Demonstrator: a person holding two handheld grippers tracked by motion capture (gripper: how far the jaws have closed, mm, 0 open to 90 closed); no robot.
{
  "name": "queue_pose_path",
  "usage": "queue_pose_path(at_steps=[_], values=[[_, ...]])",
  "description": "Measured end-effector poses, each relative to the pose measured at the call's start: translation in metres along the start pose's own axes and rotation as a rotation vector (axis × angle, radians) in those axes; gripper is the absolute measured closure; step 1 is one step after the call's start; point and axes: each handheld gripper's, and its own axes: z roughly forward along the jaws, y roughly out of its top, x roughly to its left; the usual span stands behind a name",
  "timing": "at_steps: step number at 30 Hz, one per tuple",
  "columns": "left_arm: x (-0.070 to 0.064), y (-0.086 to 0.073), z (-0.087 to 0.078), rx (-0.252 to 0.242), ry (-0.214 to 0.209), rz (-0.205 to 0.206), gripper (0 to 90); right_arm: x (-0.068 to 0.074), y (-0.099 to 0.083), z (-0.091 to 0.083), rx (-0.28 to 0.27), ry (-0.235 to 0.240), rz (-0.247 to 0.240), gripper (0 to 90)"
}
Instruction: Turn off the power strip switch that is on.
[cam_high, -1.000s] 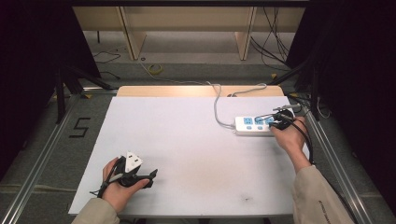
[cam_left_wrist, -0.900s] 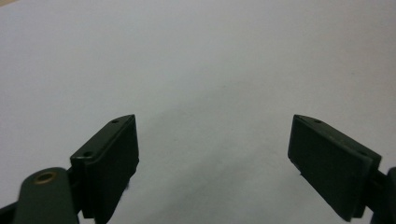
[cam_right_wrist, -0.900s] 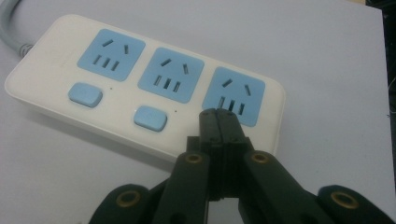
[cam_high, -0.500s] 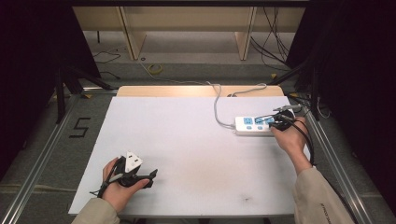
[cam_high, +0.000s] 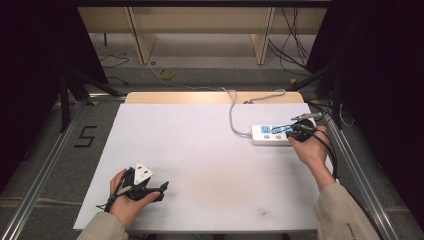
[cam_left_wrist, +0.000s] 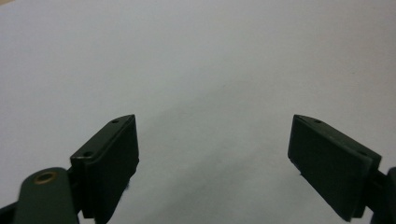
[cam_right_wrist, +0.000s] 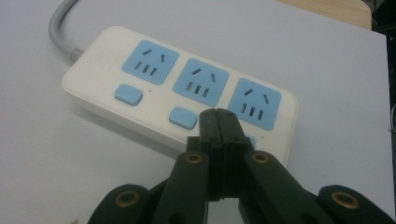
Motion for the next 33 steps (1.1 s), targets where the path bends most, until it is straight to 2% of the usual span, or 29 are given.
queue_pose_path(at_steps=[18,33], values=[[0.0,0.0,0.0,0.005,-0.001,0.001,16.1,0.011,-0.012,-0.008,-0.021,0.052,-0.002,90.0],[0.0,0.0,0.0,0.006,-0.001,0.001,16.1,0.022,-0.019,-0.02,-0.047,0.091,-0.037,90.0]])
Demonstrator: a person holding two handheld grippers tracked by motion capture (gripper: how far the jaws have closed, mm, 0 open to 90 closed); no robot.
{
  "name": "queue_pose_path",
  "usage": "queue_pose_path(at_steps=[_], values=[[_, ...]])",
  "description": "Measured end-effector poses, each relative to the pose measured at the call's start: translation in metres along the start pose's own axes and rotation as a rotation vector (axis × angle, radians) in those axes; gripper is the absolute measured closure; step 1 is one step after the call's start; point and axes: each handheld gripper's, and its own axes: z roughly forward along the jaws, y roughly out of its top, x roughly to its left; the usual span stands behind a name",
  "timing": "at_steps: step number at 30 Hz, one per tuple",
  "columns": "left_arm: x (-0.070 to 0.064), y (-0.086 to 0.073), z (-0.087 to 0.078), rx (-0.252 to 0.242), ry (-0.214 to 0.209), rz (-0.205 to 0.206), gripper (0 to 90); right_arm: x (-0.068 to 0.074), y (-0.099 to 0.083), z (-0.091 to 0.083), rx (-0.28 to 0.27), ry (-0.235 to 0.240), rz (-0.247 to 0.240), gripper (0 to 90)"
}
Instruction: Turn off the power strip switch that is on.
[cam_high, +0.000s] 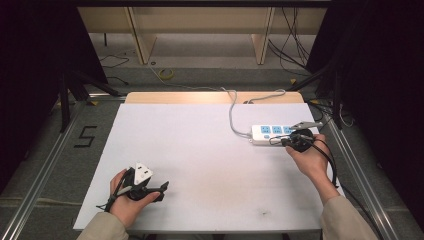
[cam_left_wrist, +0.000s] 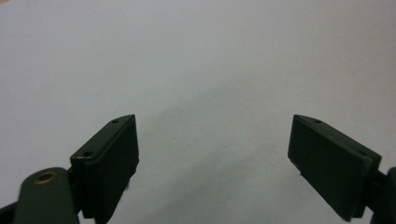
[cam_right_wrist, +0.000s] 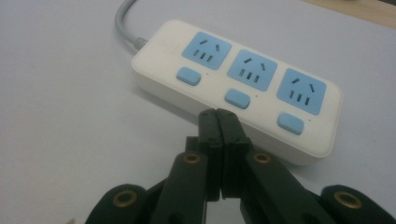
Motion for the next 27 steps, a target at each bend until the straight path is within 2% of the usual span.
queue_pose_path(at_steps=[10,27], values=[[0.0,0.0,0.0,0.0,0.0,-0.001,16.1,0.013,-0.001,-0.009,-0.021,0.046,-0.032,89.1],[-0.001,0.0,0.0,0.002,-0.004,-0.001,16.1,0.032,-0.017,-0.016,-0.034,0.101,-0.064,84.5]])
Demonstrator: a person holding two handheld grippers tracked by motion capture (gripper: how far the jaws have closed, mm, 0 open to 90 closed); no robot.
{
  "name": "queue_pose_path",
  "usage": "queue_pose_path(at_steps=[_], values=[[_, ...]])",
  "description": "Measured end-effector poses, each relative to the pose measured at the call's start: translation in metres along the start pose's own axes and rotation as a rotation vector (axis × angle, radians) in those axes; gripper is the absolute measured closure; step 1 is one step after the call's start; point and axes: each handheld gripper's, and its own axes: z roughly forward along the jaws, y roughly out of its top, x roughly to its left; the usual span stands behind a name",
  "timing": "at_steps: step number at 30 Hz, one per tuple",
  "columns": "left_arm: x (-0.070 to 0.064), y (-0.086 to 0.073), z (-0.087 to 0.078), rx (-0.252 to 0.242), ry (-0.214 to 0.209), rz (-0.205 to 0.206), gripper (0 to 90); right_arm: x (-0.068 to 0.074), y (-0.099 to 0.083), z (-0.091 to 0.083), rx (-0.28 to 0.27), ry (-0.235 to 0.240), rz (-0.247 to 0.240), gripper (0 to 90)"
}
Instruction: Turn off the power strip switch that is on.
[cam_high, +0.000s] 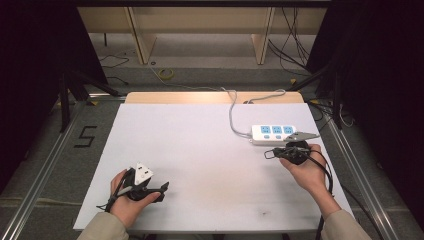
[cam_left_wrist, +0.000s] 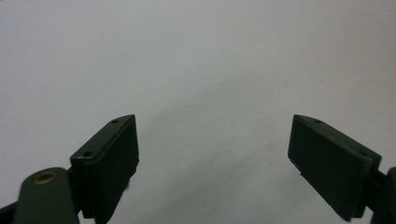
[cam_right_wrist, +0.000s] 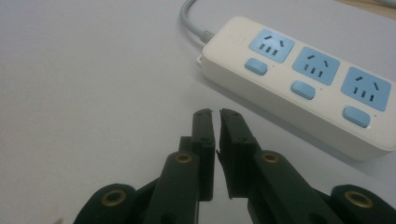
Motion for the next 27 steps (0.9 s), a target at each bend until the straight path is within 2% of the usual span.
queue_pose_path(at_steps=[9,18,23,27], values=[[0.0,0.0,0.0,0.001,0.0,0.001,16.1,0.009,-0.006,-0.004,-0.018,0.034,-0.028,76.6],[0.0,0.0,0.0,0.002,0.0,0.0,16.1,0.017,-0.015,-0.007,-0.04,0.07,-0.048,61.1],[0.0,0.0,0.0,0.003,0.0,-0.001,16.1,0.021,-0.022,-0.009,-0.065,0.093,-0.075,55.1],[0.0,-0.001,0.0,0.006,0.0,0.003,16.1,0.024,-0.028,-0.011,-0.078,0.113,-0.076,51.3]])
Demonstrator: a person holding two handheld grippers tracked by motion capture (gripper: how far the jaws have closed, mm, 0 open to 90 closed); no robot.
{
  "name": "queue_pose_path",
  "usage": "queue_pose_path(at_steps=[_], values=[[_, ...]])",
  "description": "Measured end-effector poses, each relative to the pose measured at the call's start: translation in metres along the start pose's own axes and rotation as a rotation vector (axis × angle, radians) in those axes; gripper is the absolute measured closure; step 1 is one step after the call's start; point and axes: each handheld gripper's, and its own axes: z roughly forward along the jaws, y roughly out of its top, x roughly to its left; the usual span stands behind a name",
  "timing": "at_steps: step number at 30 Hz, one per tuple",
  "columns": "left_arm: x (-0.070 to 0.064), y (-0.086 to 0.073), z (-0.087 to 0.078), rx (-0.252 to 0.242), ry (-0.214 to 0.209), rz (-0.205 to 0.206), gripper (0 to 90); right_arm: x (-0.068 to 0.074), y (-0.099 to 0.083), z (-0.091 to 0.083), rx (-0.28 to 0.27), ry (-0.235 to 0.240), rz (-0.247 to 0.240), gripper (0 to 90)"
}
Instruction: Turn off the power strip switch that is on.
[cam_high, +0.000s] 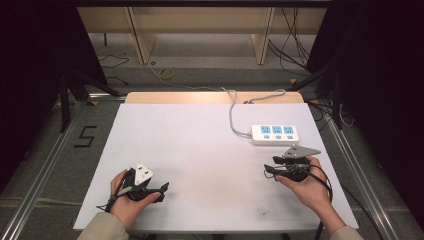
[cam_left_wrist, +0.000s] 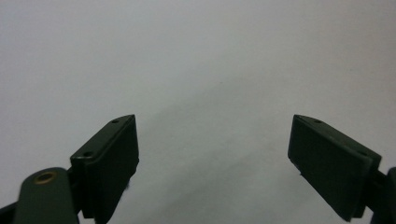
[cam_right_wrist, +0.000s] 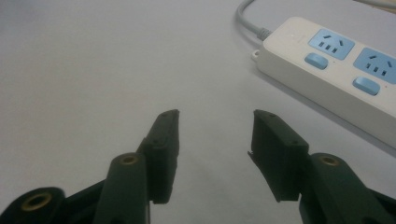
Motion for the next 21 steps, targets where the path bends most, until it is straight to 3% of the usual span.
queue_pose_path(at_steps=[11,21], values=[[-0.001,0.0,0.001,0.007,-0.002,0.001,16.1,0.007,-0.022,-0.005,-0.049,0.015,0.023,44.9],[0.002,-0.002,0.004,0.013,-0.008,-0.009,15.8,0.008,-0.026,-0.007,-0.082,0.014,0.047,40.4]])
